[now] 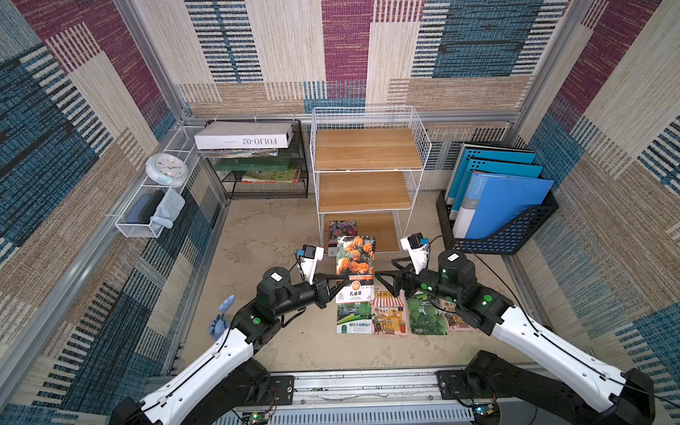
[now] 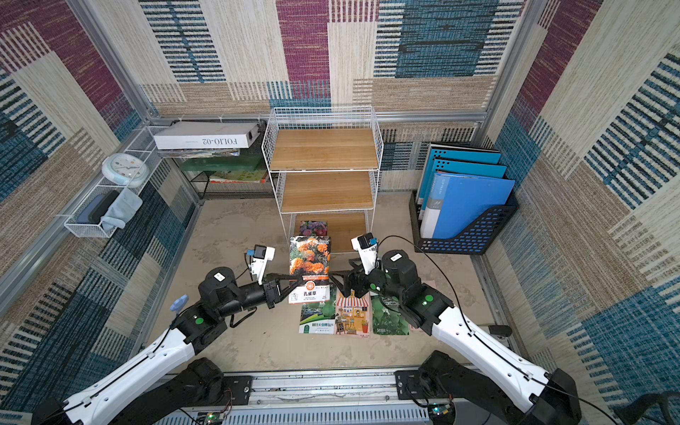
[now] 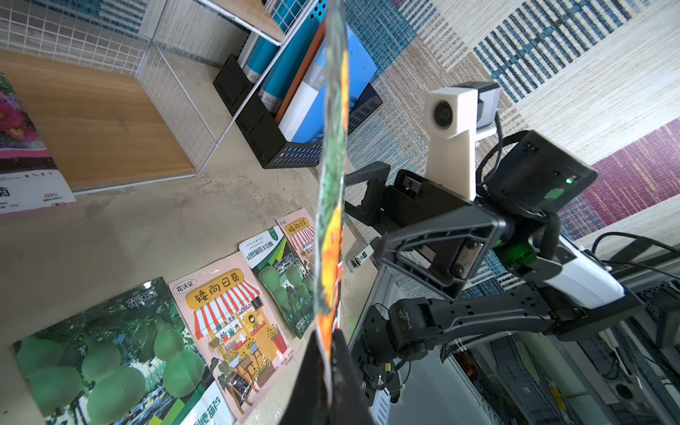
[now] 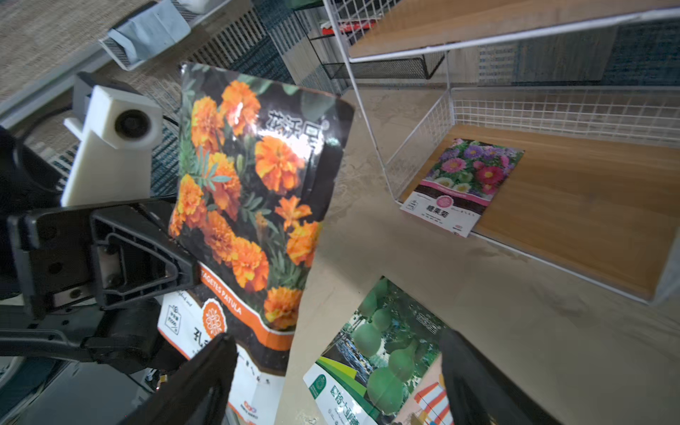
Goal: Take the seed bag off the shelf
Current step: Pick up the seed packet from the shelf.
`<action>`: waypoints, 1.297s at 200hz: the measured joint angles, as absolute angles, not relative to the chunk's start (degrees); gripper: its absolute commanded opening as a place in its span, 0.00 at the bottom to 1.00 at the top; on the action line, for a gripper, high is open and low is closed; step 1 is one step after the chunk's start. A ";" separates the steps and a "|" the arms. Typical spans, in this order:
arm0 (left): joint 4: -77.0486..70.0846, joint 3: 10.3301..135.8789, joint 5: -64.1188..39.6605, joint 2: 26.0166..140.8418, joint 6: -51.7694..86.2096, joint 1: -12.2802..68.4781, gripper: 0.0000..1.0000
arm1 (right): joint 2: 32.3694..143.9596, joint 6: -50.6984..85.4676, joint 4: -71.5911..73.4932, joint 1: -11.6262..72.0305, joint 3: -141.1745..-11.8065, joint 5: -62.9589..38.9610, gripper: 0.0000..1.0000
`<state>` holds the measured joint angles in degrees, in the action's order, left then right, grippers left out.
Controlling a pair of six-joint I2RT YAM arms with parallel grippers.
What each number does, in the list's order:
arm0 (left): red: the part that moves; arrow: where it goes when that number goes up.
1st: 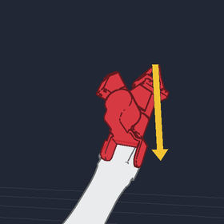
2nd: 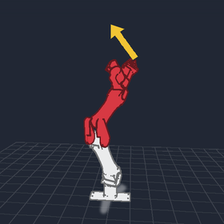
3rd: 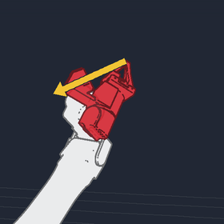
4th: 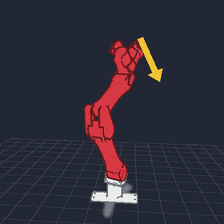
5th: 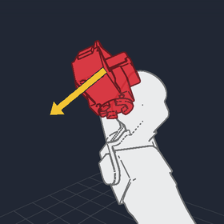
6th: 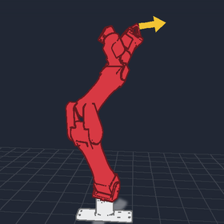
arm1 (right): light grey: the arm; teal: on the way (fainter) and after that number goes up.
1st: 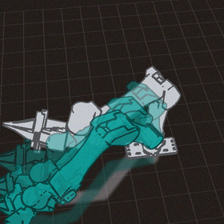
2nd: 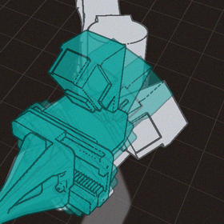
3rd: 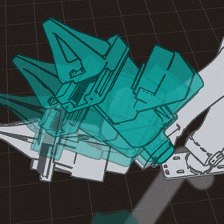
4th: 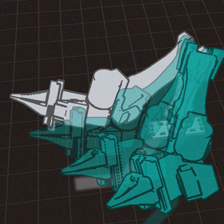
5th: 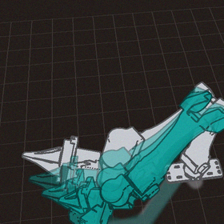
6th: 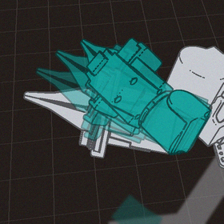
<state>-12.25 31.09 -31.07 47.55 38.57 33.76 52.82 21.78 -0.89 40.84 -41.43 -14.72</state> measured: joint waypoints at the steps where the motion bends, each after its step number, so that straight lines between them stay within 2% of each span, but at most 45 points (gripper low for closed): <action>1: -12.25 31.11 -31.11 47.55 38.54 33.76 0.00 | 52.84 21.87 -0.51 40.82 -41.43 -15.11 0.87; 56: -14.22 31.62 -35.59 49.01 39.03 33.65 0.00 | 54.43 22.59 6.66 40.53 -43.20 -26.44 0.81; 120: -18.24 34.50 -38.22 46.78 40.21 33.63 0.00 | 55.46 21.87 8.34 40.05 -43.90 -31.64 0.77; 151: -19.29 34.39 -38.98 47.94 41.32 33.63 0.00 | 55.37 21.04 8.91 40.05 -44.91 -33.85 0.71; 198: -19.90 33.87 -38.92 48.10 41.34 33.63 0.00 | 55.61 19.73 9.37 39.94 -47.18 -36.84 0.46; 203: -19.77 33.82 -38.72 48.05 41.32 33.63 0.00 | 55.79 19.66 9.37 39.94 -47.29 -37.15 0.40; 206: -19.68 33.80 -38.72 48.05 41.32 33.63 0.00 | 55.90 19.59 9.39 39.94 -47.33 -37.34 0.31; 212: -19.62 33.78 -38.63 48.05 41.21 33.63 0.00 | 56.05 19.53 9.37 39.94 -47.35 -37.54 0.21; 227: -19.62 33.78 -38.26 48.03 41.12 33.61 0.00 | 56.27 19.40 9.37 39.94 -47.35 -37.82 0.00; 259: -19.59 33.80 -37.21 48.12 40.95 33.61 0.00 | 56.38 19.35 9.37 39.94 -47.35 -38.13 0.00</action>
